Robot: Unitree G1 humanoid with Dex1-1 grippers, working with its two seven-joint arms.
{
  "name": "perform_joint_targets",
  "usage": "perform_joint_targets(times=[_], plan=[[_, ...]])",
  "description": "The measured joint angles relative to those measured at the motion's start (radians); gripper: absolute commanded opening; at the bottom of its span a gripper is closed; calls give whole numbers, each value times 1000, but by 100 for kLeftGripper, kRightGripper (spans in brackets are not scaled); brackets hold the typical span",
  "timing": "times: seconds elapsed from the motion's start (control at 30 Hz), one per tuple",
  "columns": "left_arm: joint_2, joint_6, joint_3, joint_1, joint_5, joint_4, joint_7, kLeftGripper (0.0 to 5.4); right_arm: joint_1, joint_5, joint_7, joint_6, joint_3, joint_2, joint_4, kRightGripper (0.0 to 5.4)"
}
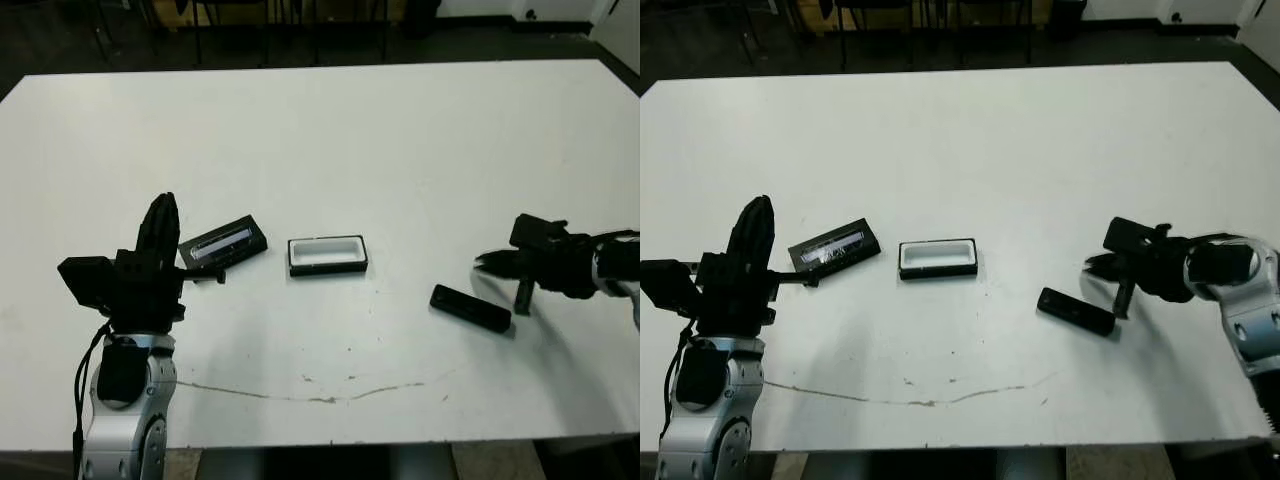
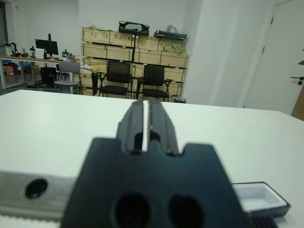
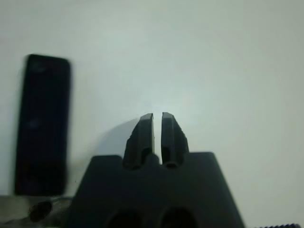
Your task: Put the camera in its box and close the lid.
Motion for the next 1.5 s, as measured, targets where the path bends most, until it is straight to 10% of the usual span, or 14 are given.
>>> perform_joint_targets(times=[0.43, 0.83, 1.5], plan=[[-2, 1, -5, 35, 4, -23, 1, 1, 1, 490, 81, 226, -264, 27, -142, 0], [-2, -9, -4, 56, -2, -35, -8, 0, 79, 493, 136, 242, -275, -44, -157, 10], [-1, -2, -10, 71, 0, -43, -7, 0, 192, 639, 279, 241, -281, -8, -111, 343]])
